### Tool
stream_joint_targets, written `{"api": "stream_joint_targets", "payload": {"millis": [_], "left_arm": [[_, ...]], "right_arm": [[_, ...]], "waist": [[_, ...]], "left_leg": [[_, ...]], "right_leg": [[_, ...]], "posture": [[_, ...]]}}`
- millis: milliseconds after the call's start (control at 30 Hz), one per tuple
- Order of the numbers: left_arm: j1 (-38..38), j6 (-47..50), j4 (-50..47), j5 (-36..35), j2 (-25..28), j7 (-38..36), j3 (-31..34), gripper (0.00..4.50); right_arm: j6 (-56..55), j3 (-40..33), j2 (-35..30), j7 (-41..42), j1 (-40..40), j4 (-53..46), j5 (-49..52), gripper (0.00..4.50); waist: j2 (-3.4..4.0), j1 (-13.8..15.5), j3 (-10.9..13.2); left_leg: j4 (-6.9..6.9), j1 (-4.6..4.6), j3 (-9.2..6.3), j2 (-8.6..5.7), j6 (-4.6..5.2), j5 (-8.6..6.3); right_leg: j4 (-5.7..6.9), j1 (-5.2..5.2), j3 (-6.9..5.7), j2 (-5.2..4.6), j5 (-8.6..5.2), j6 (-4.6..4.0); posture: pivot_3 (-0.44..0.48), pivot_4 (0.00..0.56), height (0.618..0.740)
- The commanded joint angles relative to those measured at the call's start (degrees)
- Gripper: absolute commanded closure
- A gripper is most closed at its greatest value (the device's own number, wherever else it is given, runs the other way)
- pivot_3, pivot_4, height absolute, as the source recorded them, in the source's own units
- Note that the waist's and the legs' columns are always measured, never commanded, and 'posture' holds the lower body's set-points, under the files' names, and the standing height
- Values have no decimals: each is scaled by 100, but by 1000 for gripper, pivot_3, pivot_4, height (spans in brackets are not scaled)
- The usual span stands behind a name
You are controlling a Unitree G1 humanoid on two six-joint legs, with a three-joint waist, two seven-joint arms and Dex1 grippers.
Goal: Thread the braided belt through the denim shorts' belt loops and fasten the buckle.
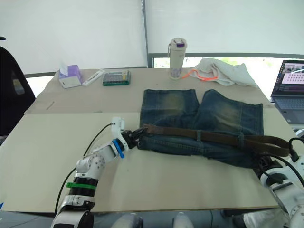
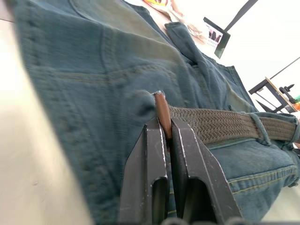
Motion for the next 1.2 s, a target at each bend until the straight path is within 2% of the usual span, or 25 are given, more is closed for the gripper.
{"api": "stream_joint_targets", "payload": {"millis": [33, 200, 300, 367, 567, 667, 733, 867, 967, 1033, 1200], "left_arm": [[-38, 1, -195, -126, -37, 6, 97, 4500], [19, 247, -437, -404, -94, 47, 247, 4500], [70, 315, -525, -418, -73, 1, 183, 4500], [110, 344, -581, -405, -64, -37, 121, 4500], [164, 407, -744, -432, -72, -86, 52, 4500], [210, 467, -884, -578, -54, -193, 91, 4500], [203, 559, -934, -755, -88, -201, 178, 4500], [153, 965, -1031, -1343, -250, -92, 445, 4500], [151, 1322, -1194, -1769, -297, -25, 599, 4500], [209, 1448, -1309, -1862, -263, 20, 601, 4500], [368, 1795, -1530, -2163, -147, -31, 563, 4500]], "right_arm": [[-395, 124, -649, 1280, 299, -466, -130, 3488], [-792, 17, -1734, 2518, 758, -136, -701, 1716], [-717, 120, -2112, 3008, 821, -253, -696, 666], [-539, 343, -2137, 3127, 746, -579, -484, 66], [-583, 1515, -1857, 3157, 710, -1481, -693, 66], [-338, 2135, -1178, 2559, 107, -1914, 133, 66], [-198, 2775, -678, 2395, -19, -2080, 358, 66], [-209, 3833, 159, 1912, -113, -1783, -85, 66], [-406, 3926, 937, 1237, -409, -1331, -15, 66], [-536, 3804, 1289, 1084, -636, -1109, 113, 66], [-742, 3626, 1746, 1018, -1060, -711, 307, 66]], "waist": [[0, -18, 0], [-13, -49, 8], [-26, -65, 15], [-24, -90, 14], [-24, -88, 14], [-24, -93, 14], [-16, -99, 9], [-22, -56, -11], [-23, -55, -11], [-21, -53, -12], [-19, -88, -14]], "left_leg": [[-2, 0, 0, 1, 0, 0], [1, 0, 2, 3, 1, -1], [1, 3, 2, 10, 2, -2], [0, 2, 4, 11, 4, -3], [1, 0, 3, 15, 6, -4], [4, 0, 1, 12, 5, -4], [1, 0, -1, 14, 4, -5], [0, -4, -13, 20, 4, -5], [11, -10, -14, 7, 3, -4], [12, -9, -18, 3, 3, -4], [6, -5, -16, 8, 4, -4]], "right_leg": [[1, 0, 0, 1, -5, 8], [-2, 4, -1, 5, -19, 31], [-2, 6, 0, 10, -19, 32], [-2, 6, 1, 10, -18, 29], [-2, 5, 2, 11, -17, 27], [-1, 4, 3, 8, -9, 16], [0, 1, 4, 9, -4, 6], [-1, -9, -8, 16, 0, -3], [2, -14, -2, 2, 2, -4], [2, -16, 4, 0, 7, -1], [2, -16, 0, 8, 6, -2]], "posture": [[0, 150, 740], [0, 150, 740], [0, 150, 740], [0, 150, 740], [0, 150, 740], [0, 150, 740], [0, 150, 740], [0, 150, 740], [0, 150, 740], [0, 150, 740], [0, 150, 740]]}}
